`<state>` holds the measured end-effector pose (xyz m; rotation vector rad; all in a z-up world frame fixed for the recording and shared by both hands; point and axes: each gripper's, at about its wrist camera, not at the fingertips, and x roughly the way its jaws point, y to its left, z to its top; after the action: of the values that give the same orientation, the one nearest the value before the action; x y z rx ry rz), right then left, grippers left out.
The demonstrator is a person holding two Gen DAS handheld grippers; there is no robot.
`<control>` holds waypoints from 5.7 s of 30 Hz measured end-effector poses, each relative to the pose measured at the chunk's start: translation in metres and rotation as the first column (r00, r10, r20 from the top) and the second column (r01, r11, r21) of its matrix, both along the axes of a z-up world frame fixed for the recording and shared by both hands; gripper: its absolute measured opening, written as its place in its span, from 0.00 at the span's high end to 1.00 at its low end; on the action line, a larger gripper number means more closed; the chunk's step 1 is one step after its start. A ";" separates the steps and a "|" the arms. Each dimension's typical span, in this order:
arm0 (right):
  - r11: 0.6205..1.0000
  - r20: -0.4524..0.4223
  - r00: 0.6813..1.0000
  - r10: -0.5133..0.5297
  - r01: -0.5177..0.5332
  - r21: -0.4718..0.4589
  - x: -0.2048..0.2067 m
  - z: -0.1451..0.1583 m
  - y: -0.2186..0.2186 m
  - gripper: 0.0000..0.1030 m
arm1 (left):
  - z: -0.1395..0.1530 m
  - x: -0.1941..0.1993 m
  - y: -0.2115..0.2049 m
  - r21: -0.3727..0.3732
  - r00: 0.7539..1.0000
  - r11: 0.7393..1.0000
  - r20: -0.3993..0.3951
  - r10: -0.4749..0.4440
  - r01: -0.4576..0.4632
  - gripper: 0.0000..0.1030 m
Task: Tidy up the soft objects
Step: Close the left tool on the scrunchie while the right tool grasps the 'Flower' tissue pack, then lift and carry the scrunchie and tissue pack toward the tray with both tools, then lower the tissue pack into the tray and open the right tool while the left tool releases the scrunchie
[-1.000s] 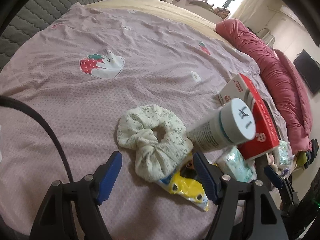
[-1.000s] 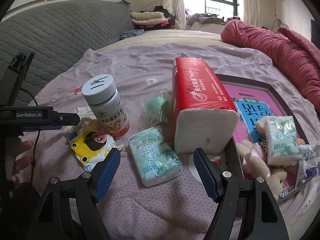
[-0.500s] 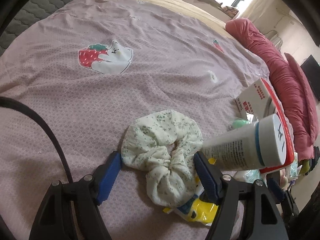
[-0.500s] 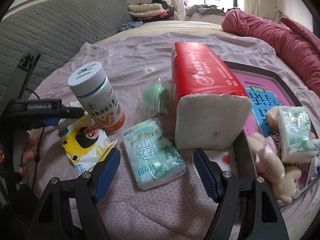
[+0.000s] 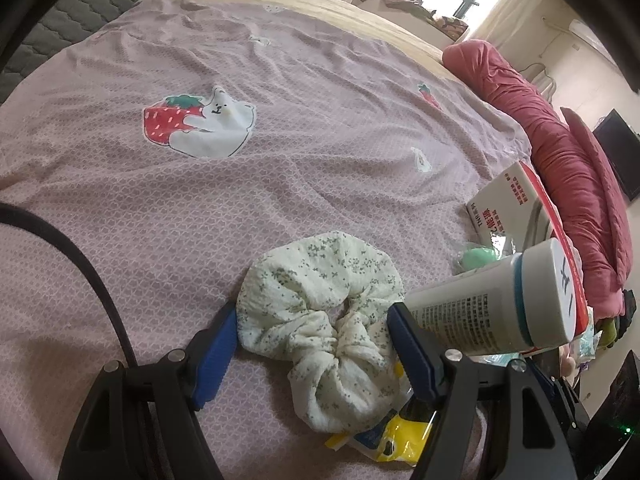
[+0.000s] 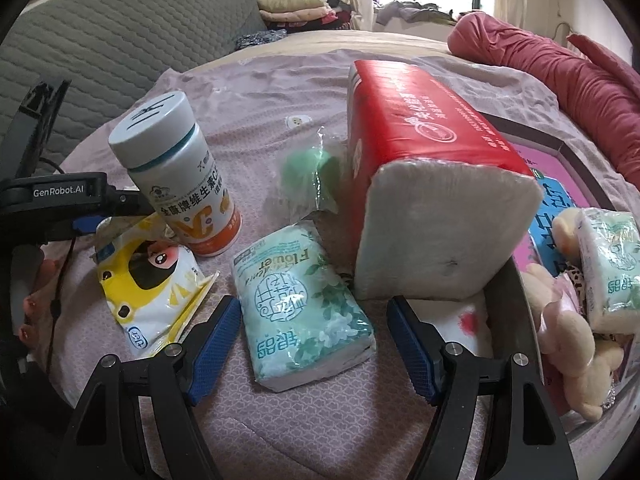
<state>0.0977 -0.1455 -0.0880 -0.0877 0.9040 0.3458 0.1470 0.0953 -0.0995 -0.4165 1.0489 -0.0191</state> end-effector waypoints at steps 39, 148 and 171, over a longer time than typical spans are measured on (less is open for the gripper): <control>0.990 0.028 0.999 0.043 -0.046 0.133 -0.018 0.025 -0.011 0.46 | 0.031 -0.042 0.004 0.070 0.997 0.997 0.083 0.006 -0.012 0.85; 0.861 0.148 0.851 -0.503 0.478 0.176 -0.025 0.050 -0.242 0.46 | 0.064 -0.009 -0.327 0.111 0.888 0.889 0.076 -0.454 0.445 0.84; 0.860 0.120 0.855 -0.504 0.484 0.162 -0.031 0.039 -0.242 0.45 | 0.064 -0.003 -0.320 0.082 0.901 0.904 0.083 -0.426 0.420 0.83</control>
<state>0.0668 -0.3875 -0.0490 0.2329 0.7125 -0.0896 0.1444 -0.2248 -0.0356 -0.1216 1.0221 -0.3927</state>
